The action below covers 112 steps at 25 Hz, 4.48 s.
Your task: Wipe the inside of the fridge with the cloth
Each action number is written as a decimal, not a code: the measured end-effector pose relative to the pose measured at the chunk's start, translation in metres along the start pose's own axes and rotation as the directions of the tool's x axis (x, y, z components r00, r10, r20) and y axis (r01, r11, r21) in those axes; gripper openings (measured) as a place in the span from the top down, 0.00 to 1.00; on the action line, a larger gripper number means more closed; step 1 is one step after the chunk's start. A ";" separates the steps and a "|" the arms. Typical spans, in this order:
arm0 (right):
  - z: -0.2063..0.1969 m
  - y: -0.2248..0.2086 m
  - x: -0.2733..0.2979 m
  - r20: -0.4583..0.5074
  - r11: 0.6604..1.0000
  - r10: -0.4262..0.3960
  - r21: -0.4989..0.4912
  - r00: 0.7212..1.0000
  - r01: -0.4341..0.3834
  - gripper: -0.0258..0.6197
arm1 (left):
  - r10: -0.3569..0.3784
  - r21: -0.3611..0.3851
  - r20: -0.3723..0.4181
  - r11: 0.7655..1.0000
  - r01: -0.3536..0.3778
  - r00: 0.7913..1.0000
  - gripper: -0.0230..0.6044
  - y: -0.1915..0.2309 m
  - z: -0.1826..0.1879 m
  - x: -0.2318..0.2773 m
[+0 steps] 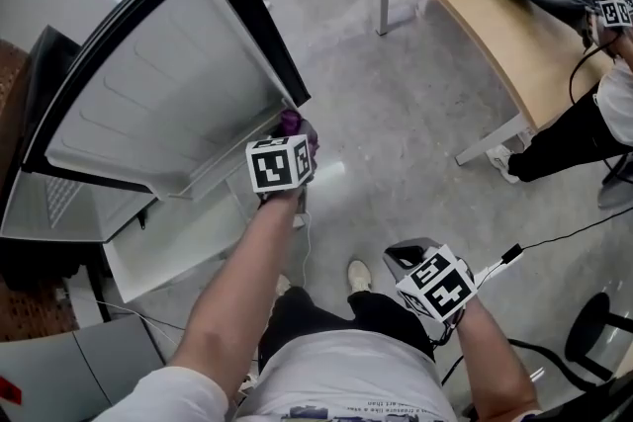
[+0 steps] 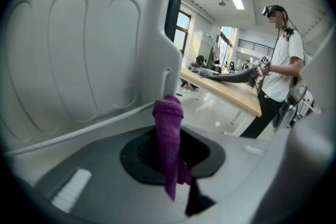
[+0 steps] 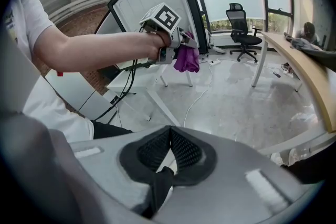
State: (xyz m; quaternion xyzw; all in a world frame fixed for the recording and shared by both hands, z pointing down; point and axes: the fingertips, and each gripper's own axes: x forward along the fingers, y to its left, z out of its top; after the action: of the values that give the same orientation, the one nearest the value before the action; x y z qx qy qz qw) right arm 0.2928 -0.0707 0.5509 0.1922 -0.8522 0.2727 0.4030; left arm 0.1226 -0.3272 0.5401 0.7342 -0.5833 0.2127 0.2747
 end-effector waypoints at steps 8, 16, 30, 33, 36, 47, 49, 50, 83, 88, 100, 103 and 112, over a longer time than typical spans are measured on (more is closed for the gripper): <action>0.006 0.001 0.005 0.005 1.000 -0.004 -0.002 1.000 0.004 0.96 | -0.030 0.009 0.014 1.000 0.030 0.999 0.85 -0.003 0.005 -0.005; 0.026 0.011 0.020 0.009 0.999 0.020 -0.044 1.000 -0.019 0.96 | -0.079 0.026 0.084 0.997 0.077 0.993 0.85 0.000 0.021 -0.042; 0.044 0.066 0.031 -0.012 0.967 0.156 -0.203 0.988 -0.156 0.96 | -0.279 0.097 0.251 0.960 0.263 0.927 0.85 -0.056 0.034 -0.202; 0.055 0.084 0.035 -0.023 0.950 0.172 -0.260 0.985 -0.172 0.96 | -0.281 0.110 0.295 0.959 0.260 0.913 0.85 -0.053 0.035 -0.245; 0.062 0.101 0.032 -0.008 0.944 0.172 -0.284 0.985 -0.168 0.96 | -0.295 0.139 0.334 0.955 0.263 0.895 0.85 -0.054 0.037 -0.289; 0.088 0.170 0.029 0.043 0.917 0.084 -0.394 0.996 -0.061 0.96 | -0.123 0.080 0.494 0.992 0.095 0.861 0.85 0.051 -0.027 -0.488; 0.092 0.199 0.033 0.074 0.920 0.067 -0.389 0.995 -0.033 0.96 | -0.099 0.068 0.495 0.995 0.075 0.863 0.85 0.080 -0.056 -0.522; 0.094 0.214 0.034 0.089 0.921 0.058 -0.390 0.994 -0.019 0.96 | -0.086 0.065 0.495 0.996 0.062 0.865 0.85 0.093 -0.072 -0.538; 0.037 0.379 -0.055 0.363 0.838 0.139 -0.539 0.921 0.087 0.96 | -0.105 0.097 0.416 0.993 0.070 0.904 0.85 -0.001 -0.218 -0.633; 0.022 0.377 -0.058 0.363 0.845 0.136 -0.527 0.922 0.083 0.96 | -0.113 0.104 0.387 0.991 0.078 0.915 0.85 -0.013 -0.232 -0.632; 0.042 0.425 -0.055 0.411 0.857 0.080 -0.493 0.908 0.148 0.96 | -0.200 0.151 0.414 0.977 0.150 0.888 0.85 0.019 -0.229 -0.664; 0.042 0.443 -0.052 0.404 0.853 0.063 -0.496 0.913 0.160 0.96 | -0.231 0.158 0.395 0.970 0.182 0.889 0.85 0.028 -0.235 -0.672; 0.045 0.483 -0.031 0.395 0.851 0.059 -0.500 0.917 0.161 0.96 | -0.264 0.172 0.359 0.961 0.215 0.895 0.85 0.053 -0.258 -0.689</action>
State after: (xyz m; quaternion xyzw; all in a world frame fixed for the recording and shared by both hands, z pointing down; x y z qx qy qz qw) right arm 0.0213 0.2804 0.3531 0.1494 -0.9520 -0.0247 0.2660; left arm -0.0849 0.3415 0.3086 0.8437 -0.5154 0.0684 0.1337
